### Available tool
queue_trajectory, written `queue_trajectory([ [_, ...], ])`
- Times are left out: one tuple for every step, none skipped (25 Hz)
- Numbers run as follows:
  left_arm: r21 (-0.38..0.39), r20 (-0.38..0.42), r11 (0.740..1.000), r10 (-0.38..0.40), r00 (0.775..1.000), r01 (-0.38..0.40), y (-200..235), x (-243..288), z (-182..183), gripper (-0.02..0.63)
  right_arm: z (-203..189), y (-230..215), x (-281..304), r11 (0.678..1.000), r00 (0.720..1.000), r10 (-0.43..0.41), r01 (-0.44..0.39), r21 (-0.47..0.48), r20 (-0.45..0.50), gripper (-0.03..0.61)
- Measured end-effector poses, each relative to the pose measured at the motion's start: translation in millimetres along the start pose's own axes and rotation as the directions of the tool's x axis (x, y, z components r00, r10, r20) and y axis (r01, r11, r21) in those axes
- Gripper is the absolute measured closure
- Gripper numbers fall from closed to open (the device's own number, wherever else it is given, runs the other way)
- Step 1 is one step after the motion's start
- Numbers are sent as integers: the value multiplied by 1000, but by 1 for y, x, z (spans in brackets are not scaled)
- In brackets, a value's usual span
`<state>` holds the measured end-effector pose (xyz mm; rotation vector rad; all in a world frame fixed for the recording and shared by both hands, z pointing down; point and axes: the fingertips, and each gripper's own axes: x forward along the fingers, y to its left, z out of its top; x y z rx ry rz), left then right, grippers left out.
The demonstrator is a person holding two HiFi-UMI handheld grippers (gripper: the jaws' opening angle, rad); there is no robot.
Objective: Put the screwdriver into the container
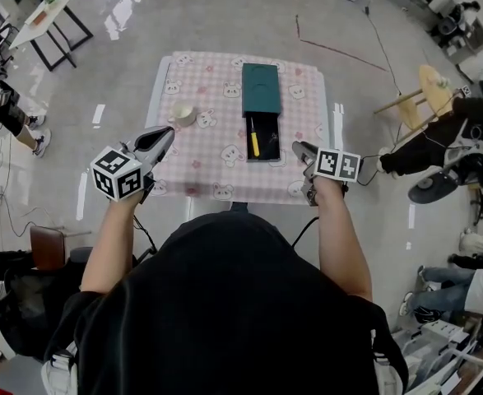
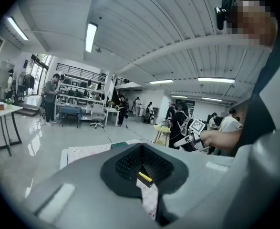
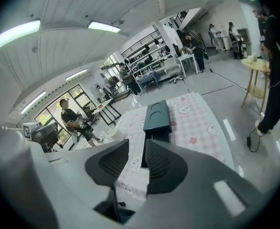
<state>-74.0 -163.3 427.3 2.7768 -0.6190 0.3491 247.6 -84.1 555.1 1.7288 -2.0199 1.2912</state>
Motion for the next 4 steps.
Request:
queue_trajectory([
  [0, 1, 1000, 0, 1000, 0, -1, -2, -1, 612, -1, 1, -3, 1000, 1000, 1, -1, 0, 6, 440],
  [-1, 1, 1000, 0, 1000, 0, -2, -3, -1, 612, -2, 2, -6, 1000, 1000, 2, -2, 0, 11, 440],
  [-1, 2, 1000, 0, 1000, 0, -4, -5, -2, 612, -3, 3, -9, 1000, 1000, 4, -4, 1, 16, 440],
  [-2, 2, 1000, 0, 1000, 0, -5, -7, -3, 612, -4, 4, -13, 1000, 1000, 5, -5, 2, 22, 440],
])
